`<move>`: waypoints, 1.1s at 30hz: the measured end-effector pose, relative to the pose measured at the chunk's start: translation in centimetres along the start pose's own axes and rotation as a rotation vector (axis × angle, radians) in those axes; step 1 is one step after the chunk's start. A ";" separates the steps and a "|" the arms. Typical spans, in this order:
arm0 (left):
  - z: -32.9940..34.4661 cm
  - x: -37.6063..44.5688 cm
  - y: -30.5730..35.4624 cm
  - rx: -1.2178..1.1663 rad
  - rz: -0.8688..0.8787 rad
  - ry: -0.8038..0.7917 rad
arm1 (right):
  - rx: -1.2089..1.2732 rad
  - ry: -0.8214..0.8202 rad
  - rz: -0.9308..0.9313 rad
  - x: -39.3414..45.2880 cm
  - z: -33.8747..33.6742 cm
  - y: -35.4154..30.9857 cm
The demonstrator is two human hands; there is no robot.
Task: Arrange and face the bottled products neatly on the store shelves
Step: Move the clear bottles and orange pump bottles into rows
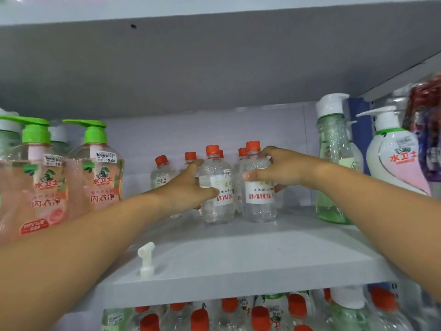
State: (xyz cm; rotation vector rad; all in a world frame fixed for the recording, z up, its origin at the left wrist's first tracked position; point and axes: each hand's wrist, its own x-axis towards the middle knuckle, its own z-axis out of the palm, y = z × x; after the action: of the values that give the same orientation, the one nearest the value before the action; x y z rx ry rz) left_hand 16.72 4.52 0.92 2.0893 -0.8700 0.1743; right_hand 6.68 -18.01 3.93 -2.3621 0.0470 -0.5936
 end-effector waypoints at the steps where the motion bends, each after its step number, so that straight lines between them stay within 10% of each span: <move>1: 0.1 0.0 0.1 -0.004 0.000 0.009 | 0.008 -0.001 -0.003 0.0 0.0 0.1; 33: 0.9 0.8 -0.1 -0.143 0.054 0.044 | -0.175 -0.039 0.430 2.9 -2.8 2.0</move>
State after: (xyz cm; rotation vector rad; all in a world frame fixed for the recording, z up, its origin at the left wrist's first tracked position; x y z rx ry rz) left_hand 17.22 3.48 0.59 1.9237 -0.8864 0.1805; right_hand 8.32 -21.79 5.71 -2.4233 0.5945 -0.3433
